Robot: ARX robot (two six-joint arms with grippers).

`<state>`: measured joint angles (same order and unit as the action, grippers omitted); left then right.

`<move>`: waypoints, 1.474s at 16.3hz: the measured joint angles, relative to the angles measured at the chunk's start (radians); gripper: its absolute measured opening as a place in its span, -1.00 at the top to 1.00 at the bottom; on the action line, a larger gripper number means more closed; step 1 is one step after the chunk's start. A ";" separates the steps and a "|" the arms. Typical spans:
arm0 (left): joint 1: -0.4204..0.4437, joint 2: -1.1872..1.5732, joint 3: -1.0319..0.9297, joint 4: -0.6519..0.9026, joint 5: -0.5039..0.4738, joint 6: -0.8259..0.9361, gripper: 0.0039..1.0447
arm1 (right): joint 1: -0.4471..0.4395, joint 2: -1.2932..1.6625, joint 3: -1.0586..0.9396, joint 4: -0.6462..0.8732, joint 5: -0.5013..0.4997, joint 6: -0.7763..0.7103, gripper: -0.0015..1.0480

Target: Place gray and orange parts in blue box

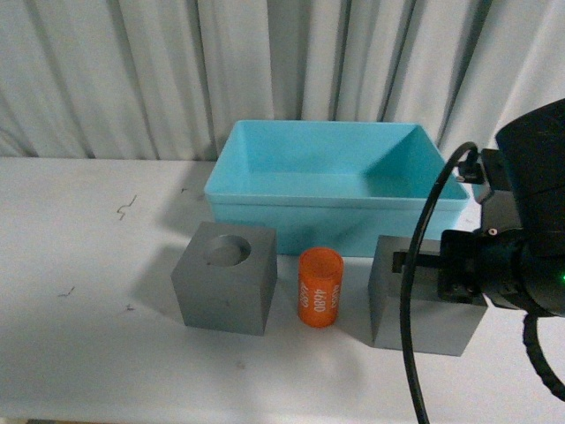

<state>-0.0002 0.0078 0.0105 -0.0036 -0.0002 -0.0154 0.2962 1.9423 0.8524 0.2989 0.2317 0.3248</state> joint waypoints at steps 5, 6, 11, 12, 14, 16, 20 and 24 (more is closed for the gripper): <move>0.000 0.000 0.000 0.000 0.000 0.000 -0.88 | -0.064 -0.152 -0.085 -0.046 -0.058 -0.004 0.64; 0.000 0.000 0.000 0.000 0.000 0.000 -0.88 | -0.070 -0.185 -0.086 -0.052 -0.067 -0.010 0.64; 0.000 0.000 0.000 0.000 0.000 0.000 -0.88 | -0.087 -0.389 0.143 -0.070 -0.152 -0.090 0.64; 0.000 0.000 0.000 0.000 0.000 0.000 -0.88 | -0.085 -0.351 0.213 -0.064 -0.145 -0.097 0.64; 0.000 0.000 0.000 0.000 0.000 0.000 -0.88 | -0.063 -0.230 0.362 -0.055 -0.124 -0.117 0.64; 0.000 0.000 0.000 0.000 0.000 0.000 -0.88 | -0.019 -0.060 0.526 -0.070 -0.089 -0.124 0.64; 0.000 0.000 0.000 0.000 0.000 0.000 -0.88 | 0.039 0.166 0.758 -0.134 -0.030 -0.089 0.64; 0.000 0.000 0.000 0.000 0.000 0.000 -0.88 | 0.033 0.319 0.854 -0.175 0.013 -0.043 0.64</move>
<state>-0.0002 0.0078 0.0105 -0.0036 -0.0002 -0.0154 0.3290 2.2612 1.7061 0.1242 0.2443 0.2813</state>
